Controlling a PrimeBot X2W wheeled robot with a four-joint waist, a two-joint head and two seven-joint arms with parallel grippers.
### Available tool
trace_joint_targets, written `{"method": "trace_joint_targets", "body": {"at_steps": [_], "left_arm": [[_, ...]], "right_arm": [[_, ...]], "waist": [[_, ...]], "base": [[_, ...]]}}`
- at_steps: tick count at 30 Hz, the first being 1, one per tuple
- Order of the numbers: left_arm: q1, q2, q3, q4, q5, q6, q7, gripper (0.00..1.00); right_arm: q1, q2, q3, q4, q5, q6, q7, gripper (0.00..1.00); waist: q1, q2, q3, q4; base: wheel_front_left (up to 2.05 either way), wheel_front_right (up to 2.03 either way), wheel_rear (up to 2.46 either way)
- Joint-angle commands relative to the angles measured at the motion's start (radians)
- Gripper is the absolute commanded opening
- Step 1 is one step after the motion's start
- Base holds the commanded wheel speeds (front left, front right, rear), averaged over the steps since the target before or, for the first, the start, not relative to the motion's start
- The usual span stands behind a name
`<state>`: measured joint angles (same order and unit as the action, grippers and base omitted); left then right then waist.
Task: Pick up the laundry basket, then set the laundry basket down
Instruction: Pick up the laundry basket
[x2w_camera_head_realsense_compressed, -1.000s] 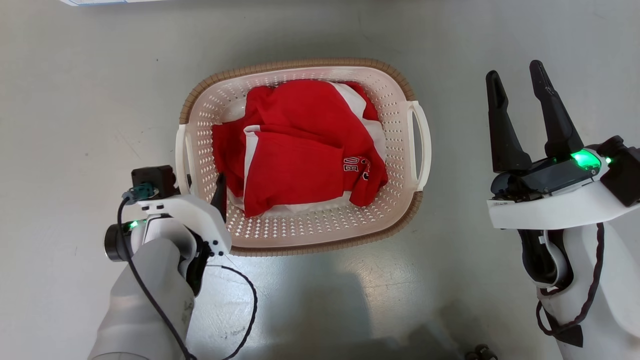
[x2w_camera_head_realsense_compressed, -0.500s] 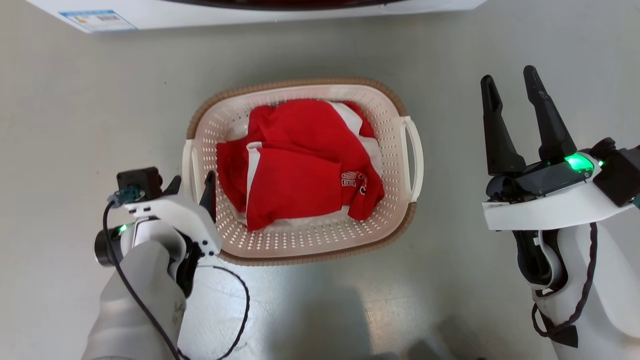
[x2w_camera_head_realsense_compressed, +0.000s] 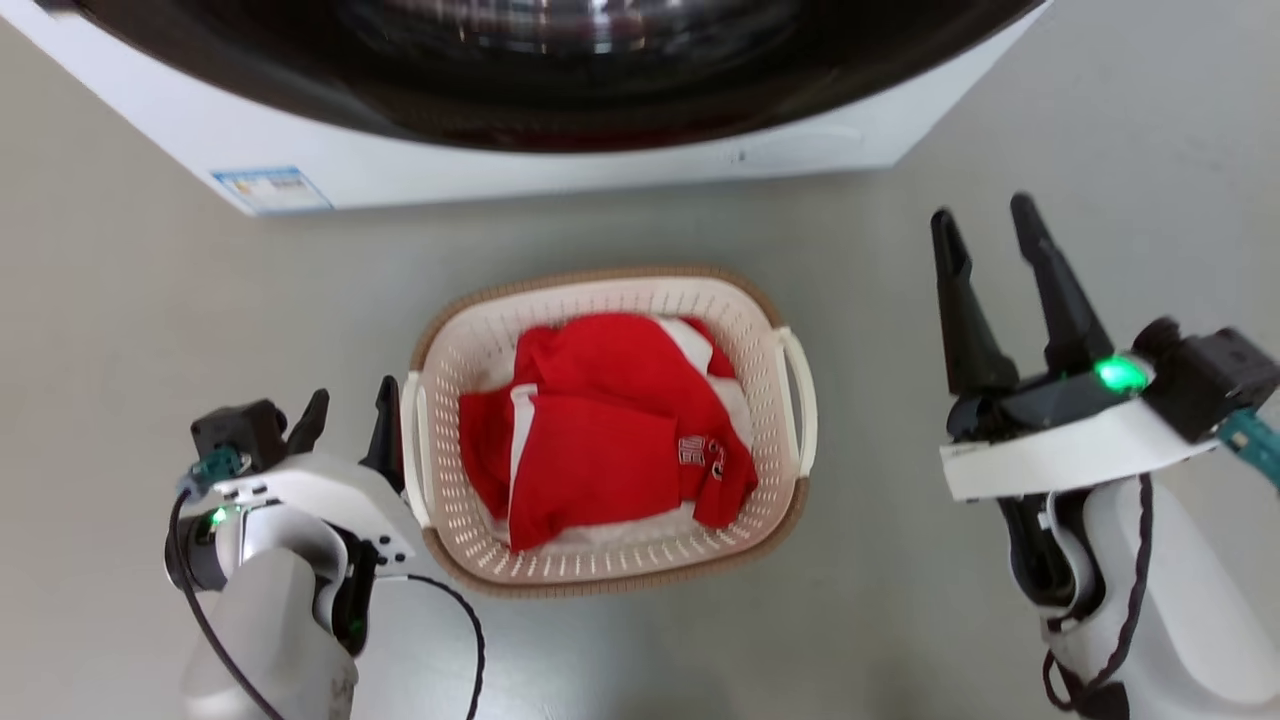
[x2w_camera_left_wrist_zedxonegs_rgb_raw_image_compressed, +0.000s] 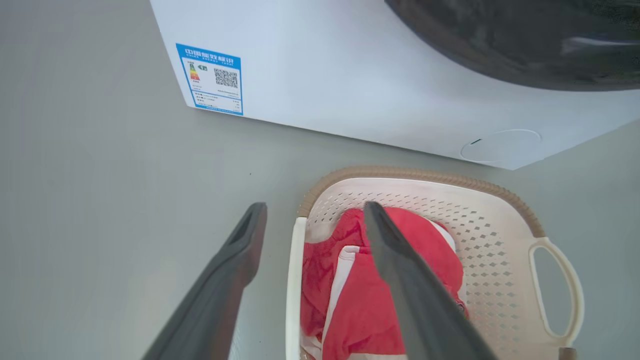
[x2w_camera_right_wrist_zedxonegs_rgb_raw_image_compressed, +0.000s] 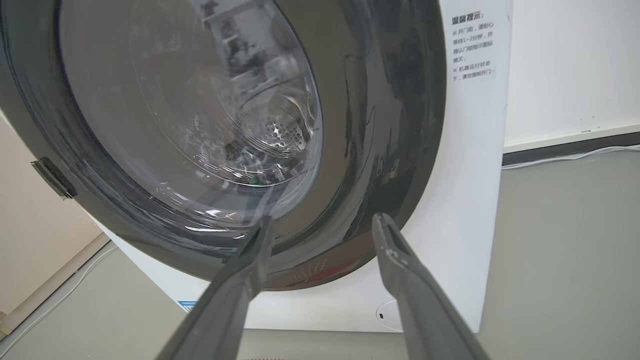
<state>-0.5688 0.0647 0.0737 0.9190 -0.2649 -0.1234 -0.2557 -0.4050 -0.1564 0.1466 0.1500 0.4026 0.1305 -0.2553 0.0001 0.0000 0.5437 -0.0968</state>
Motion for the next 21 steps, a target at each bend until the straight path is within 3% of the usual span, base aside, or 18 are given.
{"method": "trace_joint_targets", "body": {"at_steps": [1,14,21], "left_arm": [[0.046,0.017,0.027,-0.043,0.005,-0.001,-0.006,1.00],[0.227,-0.009,-0.001,-0.353,0.052,-0.007,-0.006,1.00],[0.326,-0.012,0.001,-0.526,0.023,-0.007,-0.006,1.00]], "right_arm": [[0.035,0.003,0.021,-0.010,0.007,0.000,-0.006,1.00],[0.118,0.035,-0.027,0.034,-0.016,0.000,-0.006,1.00],[0.161,0.045,-0.057,0.041,-0.033,0.000,-0.006,1.00]], "waist": [[0.0000,0.0000,-0.072,-0.001],[0.0000,0.0000,-0.303,0.020],[0.0000,0.0000,-0.392,0.018]], "base": [[0.00,0.00,0.00],[0.00,0.00,0.00],[0.00,0.00,0.00]]}}
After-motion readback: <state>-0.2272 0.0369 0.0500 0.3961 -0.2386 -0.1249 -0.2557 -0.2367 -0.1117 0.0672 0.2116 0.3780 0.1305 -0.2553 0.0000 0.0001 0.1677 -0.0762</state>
